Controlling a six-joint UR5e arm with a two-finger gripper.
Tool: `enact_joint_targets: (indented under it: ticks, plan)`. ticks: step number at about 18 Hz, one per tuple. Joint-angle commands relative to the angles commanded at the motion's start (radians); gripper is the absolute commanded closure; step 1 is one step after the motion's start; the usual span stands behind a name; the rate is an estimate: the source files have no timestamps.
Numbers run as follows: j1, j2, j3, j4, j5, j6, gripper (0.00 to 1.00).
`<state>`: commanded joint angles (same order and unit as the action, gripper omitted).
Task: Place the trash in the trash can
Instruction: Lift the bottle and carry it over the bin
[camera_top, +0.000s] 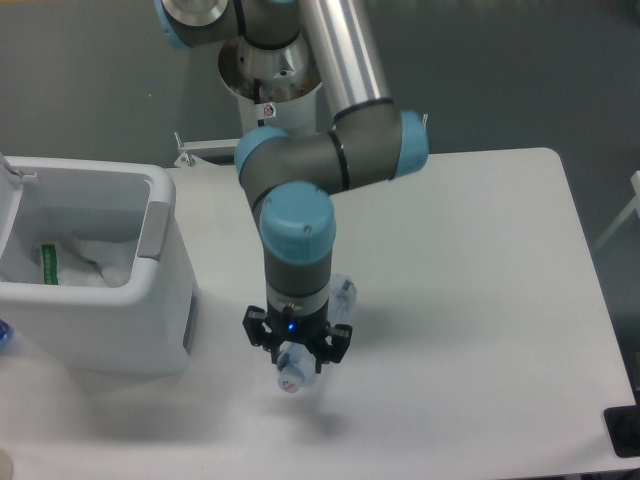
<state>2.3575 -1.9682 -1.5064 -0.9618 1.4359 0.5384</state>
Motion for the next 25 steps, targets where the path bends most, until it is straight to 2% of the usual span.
enact_joint_targets:
  ticks: [2,5,8,16,18,22,25]
  plan:
    - [0.014,0.023,0.002,0.0,-0.034,0.002,0.61]
    - [0.023,0.029,0.002,0.0,-0.048,0.002,0.61]
    - [0.026,0.074,0.008,0.002,-0.072,0.0,0.61]
    - [0.037,0.163,0.13,0.003,-0.279,-0.025,0.61]
    - [0.042,0.187,0.158,0.003,-0.363,-0.04,0.61]
    - [0.042,0.252,0.173,0.005,-0.521,-0.061,0.61]
    - [0.037,0.296,0.172,0.005,-0.595,-0.093,0.61]
